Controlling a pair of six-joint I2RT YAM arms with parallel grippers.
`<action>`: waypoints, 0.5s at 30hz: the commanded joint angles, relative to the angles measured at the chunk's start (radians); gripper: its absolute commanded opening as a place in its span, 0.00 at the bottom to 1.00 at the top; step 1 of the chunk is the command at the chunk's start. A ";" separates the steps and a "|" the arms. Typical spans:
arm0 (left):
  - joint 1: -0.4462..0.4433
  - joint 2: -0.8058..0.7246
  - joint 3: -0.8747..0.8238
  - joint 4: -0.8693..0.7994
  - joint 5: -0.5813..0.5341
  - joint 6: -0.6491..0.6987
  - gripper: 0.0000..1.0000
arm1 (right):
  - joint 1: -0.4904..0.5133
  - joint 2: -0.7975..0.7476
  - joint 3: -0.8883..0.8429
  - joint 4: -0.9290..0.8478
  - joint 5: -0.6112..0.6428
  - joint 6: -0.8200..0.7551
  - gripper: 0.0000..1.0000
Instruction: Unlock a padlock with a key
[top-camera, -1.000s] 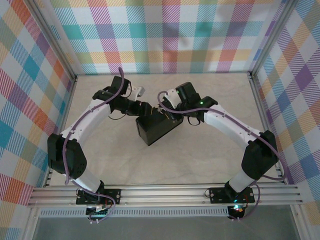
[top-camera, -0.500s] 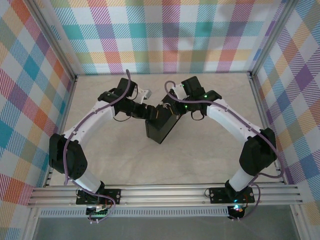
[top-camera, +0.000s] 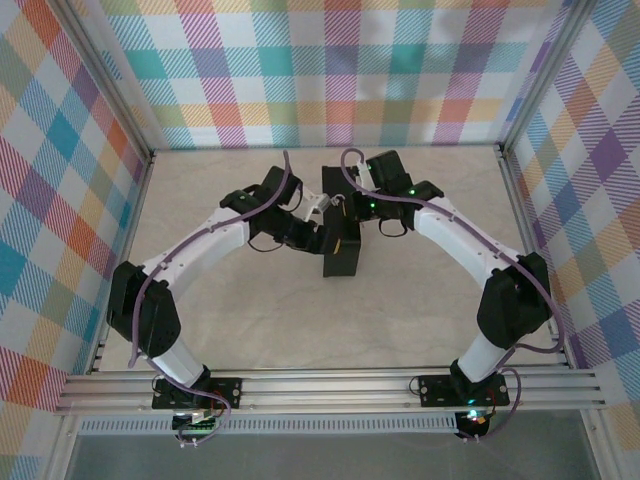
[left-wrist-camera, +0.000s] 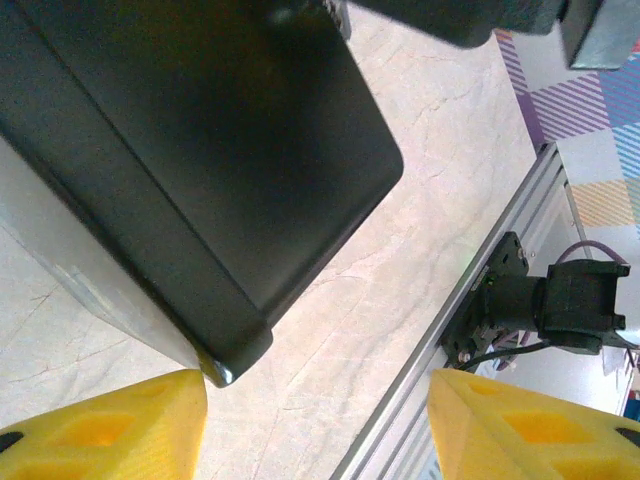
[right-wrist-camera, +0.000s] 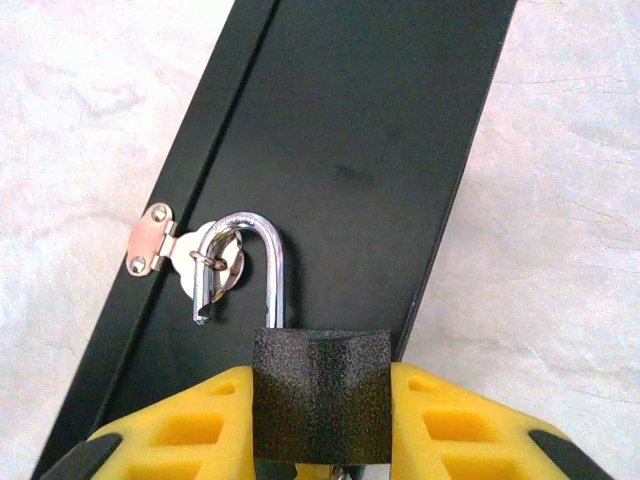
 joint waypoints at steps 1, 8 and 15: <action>-0.010 0.024 0.016 0.031 0.036 -0.022 0.59 | -0.001 0.025 -0.020 0.090 0.008 0.140 0.22; -0.010 0.036 0.011 0.044 0.066 -0.027 0.58 | -0.002 0.060 -0.015 0.160 0.034 0.227 0.21; -0.004 0.033 0.031 0.013 0.078 -0.003 0.57 | 0.003 0.120 0.042 0.155 0.014 0.212 0.21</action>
